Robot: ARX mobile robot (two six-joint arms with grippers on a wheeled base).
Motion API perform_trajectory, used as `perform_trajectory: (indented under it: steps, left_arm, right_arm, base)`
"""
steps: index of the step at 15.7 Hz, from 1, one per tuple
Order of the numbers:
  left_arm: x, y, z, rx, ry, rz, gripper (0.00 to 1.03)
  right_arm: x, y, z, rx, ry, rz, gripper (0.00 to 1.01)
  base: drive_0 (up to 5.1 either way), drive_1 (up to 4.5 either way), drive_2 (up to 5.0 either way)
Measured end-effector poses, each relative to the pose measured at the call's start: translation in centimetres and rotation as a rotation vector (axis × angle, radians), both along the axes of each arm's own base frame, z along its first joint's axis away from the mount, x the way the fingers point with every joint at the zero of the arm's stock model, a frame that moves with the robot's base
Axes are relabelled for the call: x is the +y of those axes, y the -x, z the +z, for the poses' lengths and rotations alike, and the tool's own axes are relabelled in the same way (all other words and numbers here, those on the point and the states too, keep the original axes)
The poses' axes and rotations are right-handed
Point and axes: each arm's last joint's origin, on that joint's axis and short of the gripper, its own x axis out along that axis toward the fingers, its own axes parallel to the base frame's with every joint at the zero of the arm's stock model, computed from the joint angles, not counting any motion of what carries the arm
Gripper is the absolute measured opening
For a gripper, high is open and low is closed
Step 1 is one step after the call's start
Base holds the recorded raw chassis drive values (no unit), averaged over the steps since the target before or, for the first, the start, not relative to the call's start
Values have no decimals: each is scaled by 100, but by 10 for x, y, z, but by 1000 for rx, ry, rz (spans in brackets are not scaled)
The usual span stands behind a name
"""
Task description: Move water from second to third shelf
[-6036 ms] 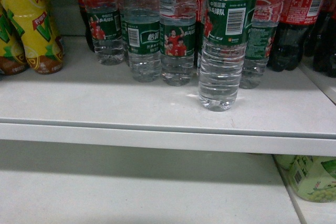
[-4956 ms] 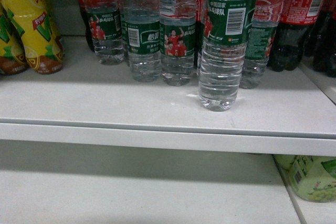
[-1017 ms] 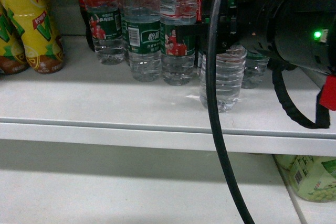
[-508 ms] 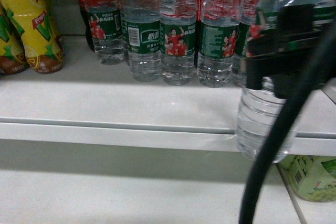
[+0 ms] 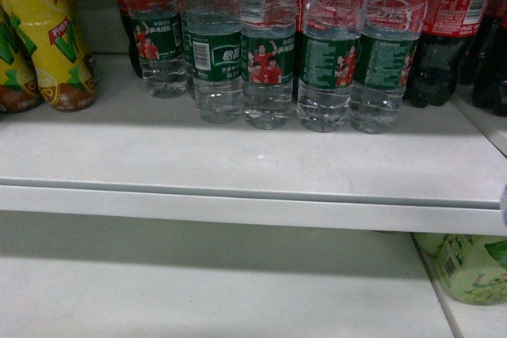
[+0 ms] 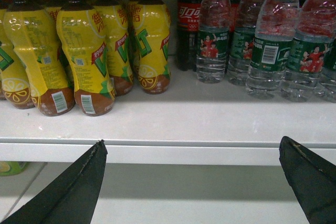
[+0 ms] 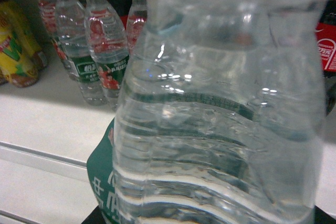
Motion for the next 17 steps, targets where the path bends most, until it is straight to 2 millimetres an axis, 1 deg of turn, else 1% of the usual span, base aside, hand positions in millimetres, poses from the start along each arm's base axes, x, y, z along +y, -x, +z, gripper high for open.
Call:
perform_trajectory:
  steps: [2, 5, 6, 9, 17]
  left_arm:
    - [0, 0, 0, 0, 0, 0, 98]
    - [0, 0, 0, 0, 0, 0, 98]
    - [0, 0, 0, 0, 0, 0, 98]
    - [0, 0, 0, 0, 0, 0, 98]
    - [0, 0, 0, 0, 0, 0, 98]
  right_arm:
    - [-12, 19, 8, -2, -56, 14, 42]
    - [-18, 43, 20, -28, -93, 42, 42]
    - [-21, 47, 23, -52, -102, 47, 42]
    - [-25, 52, 25, -53, -105, 35, 42]
    - [-35, 51, 23, -39, -101, -45, 41]
  base:
    - [0, 0, 0]
    - [0, 0, 0]
    - [0, 0, 0]
    - [0, 0, 0]
    - [0, 0, 0]
